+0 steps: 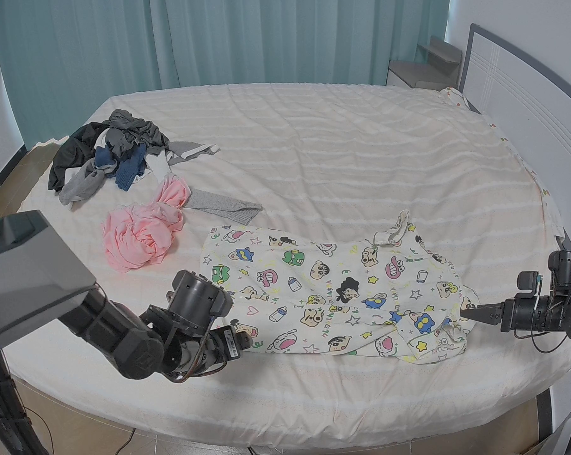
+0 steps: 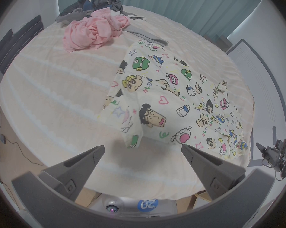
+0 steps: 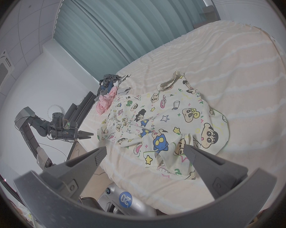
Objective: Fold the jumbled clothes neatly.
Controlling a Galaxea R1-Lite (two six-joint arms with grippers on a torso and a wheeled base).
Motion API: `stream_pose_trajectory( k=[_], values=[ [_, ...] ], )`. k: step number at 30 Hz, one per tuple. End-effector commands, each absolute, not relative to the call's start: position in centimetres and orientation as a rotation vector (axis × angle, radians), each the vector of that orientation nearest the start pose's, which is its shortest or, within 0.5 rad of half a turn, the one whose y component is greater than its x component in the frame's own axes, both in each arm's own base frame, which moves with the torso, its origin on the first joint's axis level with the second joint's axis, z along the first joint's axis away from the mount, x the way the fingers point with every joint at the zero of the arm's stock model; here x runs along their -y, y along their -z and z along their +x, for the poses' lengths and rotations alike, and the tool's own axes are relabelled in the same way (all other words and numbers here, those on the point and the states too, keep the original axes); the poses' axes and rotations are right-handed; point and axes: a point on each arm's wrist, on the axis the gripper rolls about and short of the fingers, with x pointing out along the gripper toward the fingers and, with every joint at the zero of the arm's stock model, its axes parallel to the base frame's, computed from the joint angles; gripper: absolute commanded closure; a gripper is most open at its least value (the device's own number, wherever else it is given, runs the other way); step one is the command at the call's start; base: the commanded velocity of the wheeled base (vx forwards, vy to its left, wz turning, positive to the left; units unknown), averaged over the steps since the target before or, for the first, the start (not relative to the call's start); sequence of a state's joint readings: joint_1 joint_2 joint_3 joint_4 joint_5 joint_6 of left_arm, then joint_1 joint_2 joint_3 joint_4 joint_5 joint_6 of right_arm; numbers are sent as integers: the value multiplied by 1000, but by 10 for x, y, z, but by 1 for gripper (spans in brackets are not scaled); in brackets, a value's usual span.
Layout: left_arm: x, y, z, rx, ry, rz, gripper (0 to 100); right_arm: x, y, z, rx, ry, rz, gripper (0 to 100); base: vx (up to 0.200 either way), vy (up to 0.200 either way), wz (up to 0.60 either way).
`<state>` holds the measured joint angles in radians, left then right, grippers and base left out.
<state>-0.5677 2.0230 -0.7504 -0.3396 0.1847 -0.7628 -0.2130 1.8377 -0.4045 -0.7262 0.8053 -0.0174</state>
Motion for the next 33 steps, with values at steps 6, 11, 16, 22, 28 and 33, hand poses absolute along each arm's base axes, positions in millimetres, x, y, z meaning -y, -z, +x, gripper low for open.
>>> stream_pose_trajectory(
  k=[6,11,16,22,28,33],
  values=[
    [177,-10,298,-963,-43,-326,0,34,-55,253,-637,-588,336,0,0,0,0],
    [179,-12,300,-954,-38,-330,0,34,-54,253,-638,-587,337,0,0,0,0],
    [181,-12,302,-950,-36,-333,0,34,-54,253,-638,-587,337,0,0,0,0],
    [182,-10,303,-950,-32,-331,0,34,-53,254,-641,-587,338,0,0,0,0],
    [182,-9,303,-953,-35,-329,100,35,-49,257,-648,-586,340,0,0,0,0],
    [180,-8,301,-962,-39,-324,100,33,-48,260,-652,-602,346,0,0,0,0]
  ],
)
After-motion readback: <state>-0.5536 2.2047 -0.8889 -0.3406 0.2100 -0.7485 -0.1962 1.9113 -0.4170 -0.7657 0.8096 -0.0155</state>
